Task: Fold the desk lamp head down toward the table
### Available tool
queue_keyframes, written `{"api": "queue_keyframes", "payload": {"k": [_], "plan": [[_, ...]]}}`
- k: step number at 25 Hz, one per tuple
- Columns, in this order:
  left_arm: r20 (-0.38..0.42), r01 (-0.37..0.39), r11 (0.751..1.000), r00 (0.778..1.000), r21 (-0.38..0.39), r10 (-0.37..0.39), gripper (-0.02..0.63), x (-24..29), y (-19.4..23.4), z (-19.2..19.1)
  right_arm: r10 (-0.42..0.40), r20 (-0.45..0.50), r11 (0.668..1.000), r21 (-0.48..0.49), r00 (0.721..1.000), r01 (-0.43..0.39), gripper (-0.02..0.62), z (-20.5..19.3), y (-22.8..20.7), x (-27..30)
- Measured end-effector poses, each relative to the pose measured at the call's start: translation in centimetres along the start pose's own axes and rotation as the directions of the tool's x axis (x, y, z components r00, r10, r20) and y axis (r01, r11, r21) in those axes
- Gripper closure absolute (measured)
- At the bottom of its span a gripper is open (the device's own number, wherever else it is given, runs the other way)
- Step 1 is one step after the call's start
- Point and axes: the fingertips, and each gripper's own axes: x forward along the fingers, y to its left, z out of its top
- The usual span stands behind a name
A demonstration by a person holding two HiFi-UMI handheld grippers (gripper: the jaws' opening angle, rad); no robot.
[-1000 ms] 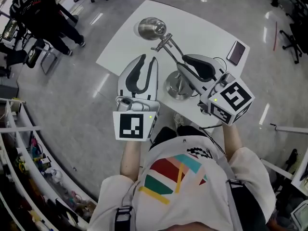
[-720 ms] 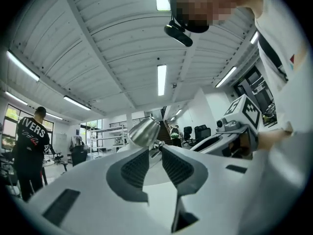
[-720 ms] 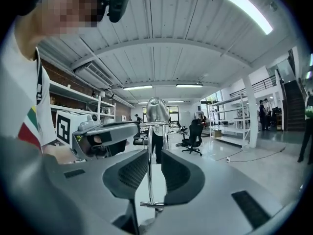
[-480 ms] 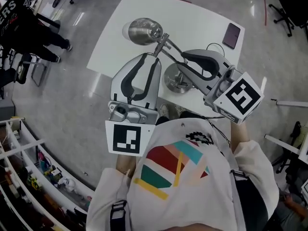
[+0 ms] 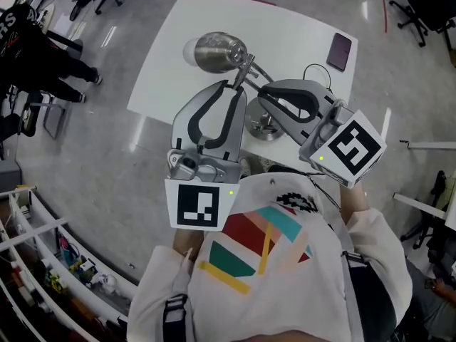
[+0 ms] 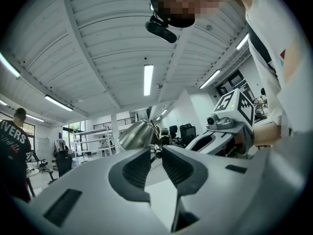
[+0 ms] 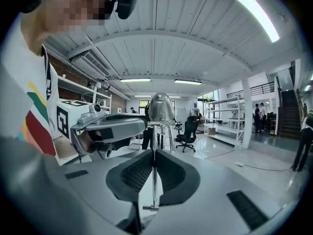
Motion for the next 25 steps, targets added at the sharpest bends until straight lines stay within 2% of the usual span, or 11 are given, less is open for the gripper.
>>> {"api": "queue_keyframes", "payload": {"k": [3, 9, 15, 16, 19, 20, 22, 23, 25], "plan": [[-0.019, 0.008, 0.999, 1.000, 0.043, -0.007, 0.492, -0.1, -0.3, -0.3, 0.006, -0.002, 1.000, 0.006, 1.000, -0.006, 0.557, -0.1, 0.1, -0.2], [-0.019, -0.009, 0.998, 1.000, 0.064, 0.011, 0.494, -0.3, -0.1, -0.4, 0.021, -0.008, 1.000, 0.010, 1.000, -0.021, 0.557, 0.0, 0.2, 0.1], [0.027, -0.054, 0.998, 0.998, -0.017, 0.054, 0.495, -0.8, 1.2, 0.0, 0.042, -0.059, 0.999, 0.000, 0.997, -0.042, 0.557, 0.4, 0.6, 1.1], [0.028, -0.050, 0.999, 0.998, -0.007, 0.050, 0.495, -0.7, 1.3, 0.0, 0.038, -0.077, 0.999, -0.008, 0.996, -0.039, 0.557, 0.4, 0.5, 1.2], [-0.018, -0.031, 0.995, 0.999, 0.094, 0.033, 0.504, -0.2, 1.4, -1.2, 0.017, -0.145, 0.999, -0.025, 0.989, -0.021, 0.557, -0.3, 0.0, 1.6], [-0.019, -0.046, 0.996, 0.999, 0.081, 0.048, 0.512, -0.1, 1.7, -1.7, 0.011, -0.161, 1.000, -0.027, 0.987, -0.016, 0.557, -0.6, -0.1, 1.9], [0.004, -0.102, 0.994, 0.995, -0.026, 0.102, 0.513, -0.1, 2.8, -2.6, 0.007, -0.180, 0.999, -0.033, 0.984, -0.013, 0.558, -1.1, -0.1, 2.8], [0.006, -0.116, 0.992, 0.993, -0.055, 0.117, 0.516, 0.0, 3.2, -3.1, 0.004, -0.192, 0.999, -0.043, 0.981, -0.013, 0.558, -1.2, -0.1, 3.2], [-0.001, -0.124, 0.990, 0.992, -0.073, 0.124, 0.520, 0.2, 3.8, -3.8, 0.002, -0.215, 0.999, -0.053, 0.977, -0.014, 0.558, -1.5, -0.1, 3.9]]}}
